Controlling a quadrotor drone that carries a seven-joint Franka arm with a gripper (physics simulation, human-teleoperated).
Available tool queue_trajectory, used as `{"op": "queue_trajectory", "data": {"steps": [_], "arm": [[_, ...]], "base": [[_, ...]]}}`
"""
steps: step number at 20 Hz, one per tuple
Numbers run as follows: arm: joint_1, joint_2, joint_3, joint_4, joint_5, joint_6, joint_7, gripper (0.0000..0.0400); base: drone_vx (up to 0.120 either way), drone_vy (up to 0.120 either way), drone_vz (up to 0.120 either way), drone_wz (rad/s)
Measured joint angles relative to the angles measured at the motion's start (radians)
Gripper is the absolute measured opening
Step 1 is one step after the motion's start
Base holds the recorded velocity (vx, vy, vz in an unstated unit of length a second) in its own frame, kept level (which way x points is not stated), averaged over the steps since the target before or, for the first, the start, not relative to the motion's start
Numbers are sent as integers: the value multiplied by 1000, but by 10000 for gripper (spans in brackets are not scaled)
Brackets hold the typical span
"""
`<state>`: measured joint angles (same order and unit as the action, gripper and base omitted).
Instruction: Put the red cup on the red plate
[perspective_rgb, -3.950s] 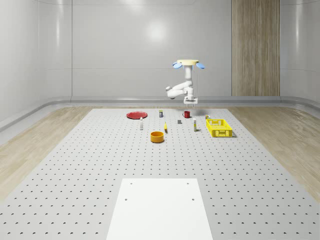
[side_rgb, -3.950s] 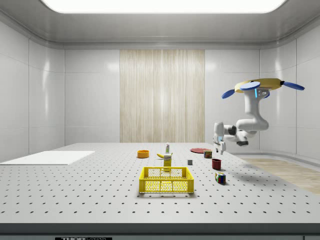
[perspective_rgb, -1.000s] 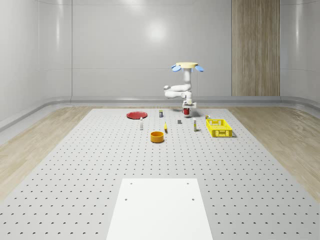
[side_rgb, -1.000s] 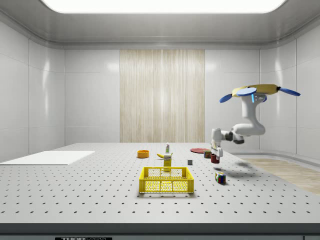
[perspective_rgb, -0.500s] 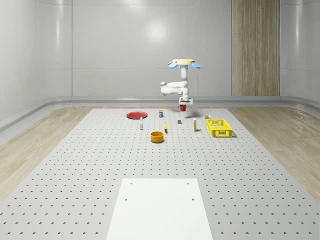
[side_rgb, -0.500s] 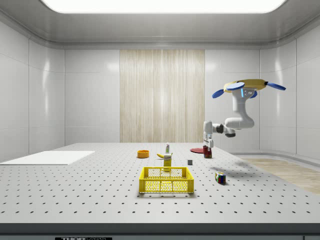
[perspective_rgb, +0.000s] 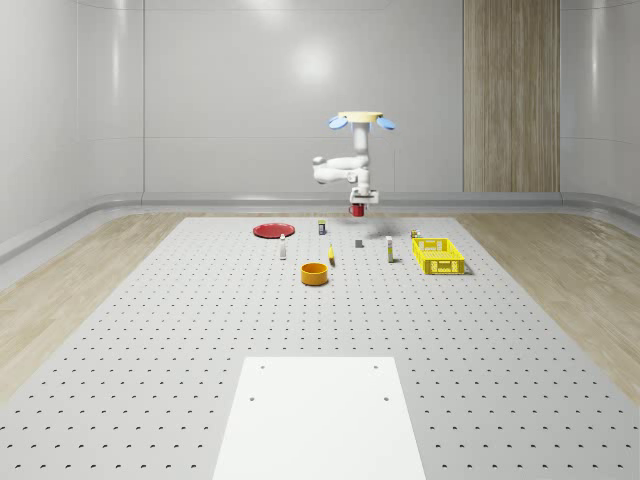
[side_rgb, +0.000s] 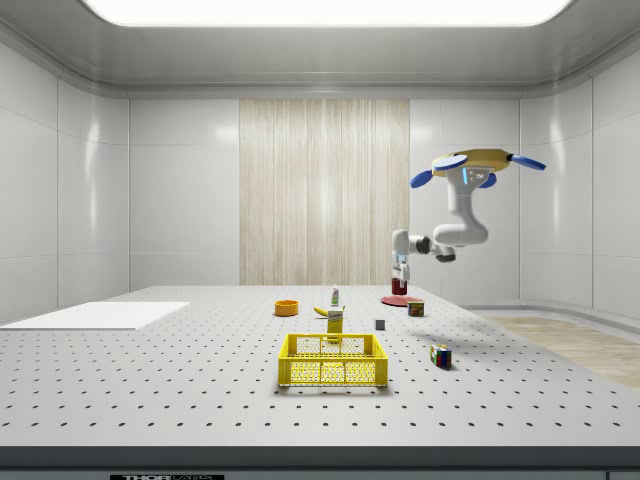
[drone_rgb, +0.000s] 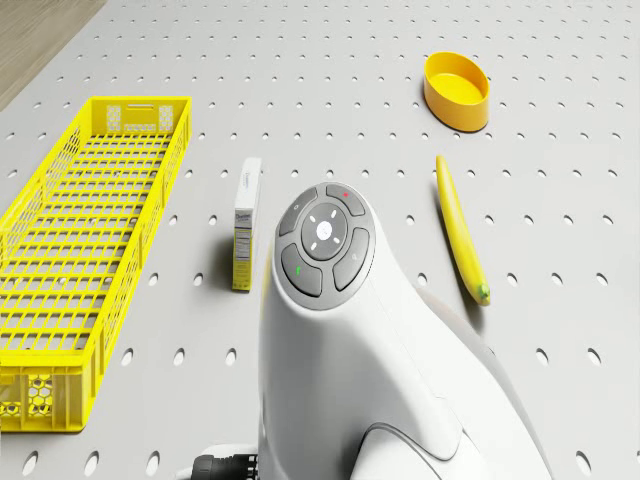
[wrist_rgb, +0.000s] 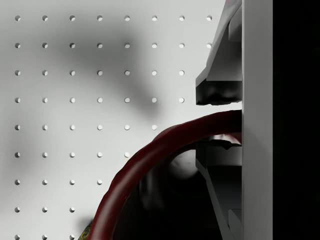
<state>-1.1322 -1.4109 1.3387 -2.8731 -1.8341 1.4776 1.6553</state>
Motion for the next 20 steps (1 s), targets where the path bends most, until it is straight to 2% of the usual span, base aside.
{"op": "queue_trajectory", "data": {"steps": [1,20], "arm": [[-1,-2,1,0,1,2,1,100],[-11,-44,8,2,19,41,9,100]], "base": [[0,-120,120,0],[0,-120,0,0]]}}
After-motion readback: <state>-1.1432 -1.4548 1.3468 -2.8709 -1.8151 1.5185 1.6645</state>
